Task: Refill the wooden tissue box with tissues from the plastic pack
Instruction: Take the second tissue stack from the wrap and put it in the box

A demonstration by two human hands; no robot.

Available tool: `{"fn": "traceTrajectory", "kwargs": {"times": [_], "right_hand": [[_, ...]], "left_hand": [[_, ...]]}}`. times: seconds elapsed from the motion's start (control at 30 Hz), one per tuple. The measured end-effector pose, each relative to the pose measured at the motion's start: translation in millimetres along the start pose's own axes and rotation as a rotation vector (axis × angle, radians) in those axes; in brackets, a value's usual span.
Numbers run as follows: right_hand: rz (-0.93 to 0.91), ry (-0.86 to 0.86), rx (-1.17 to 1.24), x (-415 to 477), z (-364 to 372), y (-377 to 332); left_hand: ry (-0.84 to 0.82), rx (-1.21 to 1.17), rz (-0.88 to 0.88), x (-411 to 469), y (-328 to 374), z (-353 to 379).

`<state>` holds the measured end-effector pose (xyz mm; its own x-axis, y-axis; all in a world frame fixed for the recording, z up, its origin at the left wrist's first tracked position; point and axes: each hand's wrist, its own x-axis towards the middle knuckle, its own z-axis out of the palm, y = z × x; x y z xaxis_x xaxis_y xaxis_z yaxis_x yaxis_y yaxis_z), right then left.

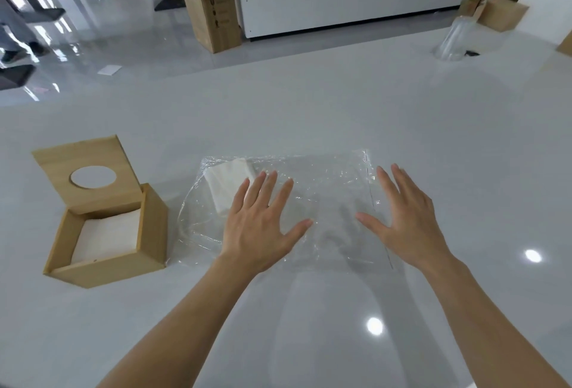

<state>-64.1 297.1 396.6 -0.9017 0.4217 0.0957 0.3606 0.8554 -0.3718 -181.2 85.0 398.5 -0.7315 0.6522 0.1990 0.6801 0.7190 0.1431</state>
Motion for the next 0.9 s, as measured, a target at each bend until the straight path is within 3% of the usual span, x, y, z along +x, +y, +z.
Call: {"fn": "traceTrajectory", "kwargs": {"times": [0.33,0.47,0.57,0.63,0.8,0.9], "right_hand": [[0.399,-0.137,0.864,14.0,16.8,-8.5],[0.632,-0.074,1.371,24.9,18.8,-16.5],[0.695,-0.144,1.614,27.4,14.1,-19.5],[0.748,-0.172,1.511,28.3,16.7,-20.4],[0.617,0.08,0.666,31.9,37.2,-6.6],[0.661,0.023,0.627,33.9,39.1,-4.4]], "left_hand": [[-0.023,-0.022,-0.079,-7.1,-1.5,17.8],[-0.066,-0.022,-0.114,-9.8,-3.8,22.7],[-0.082,-0.038,-0.142,-10.4,-4.7,25.2],[-0.087,-0.056,-0.16,-11.2,-5.4,25.9],[-0.109,-0.063,-0.169,-12.9,-6.8,27.5],[-0.126,-0.066,-0.171,-14.5,-8.1,32.3]]}}
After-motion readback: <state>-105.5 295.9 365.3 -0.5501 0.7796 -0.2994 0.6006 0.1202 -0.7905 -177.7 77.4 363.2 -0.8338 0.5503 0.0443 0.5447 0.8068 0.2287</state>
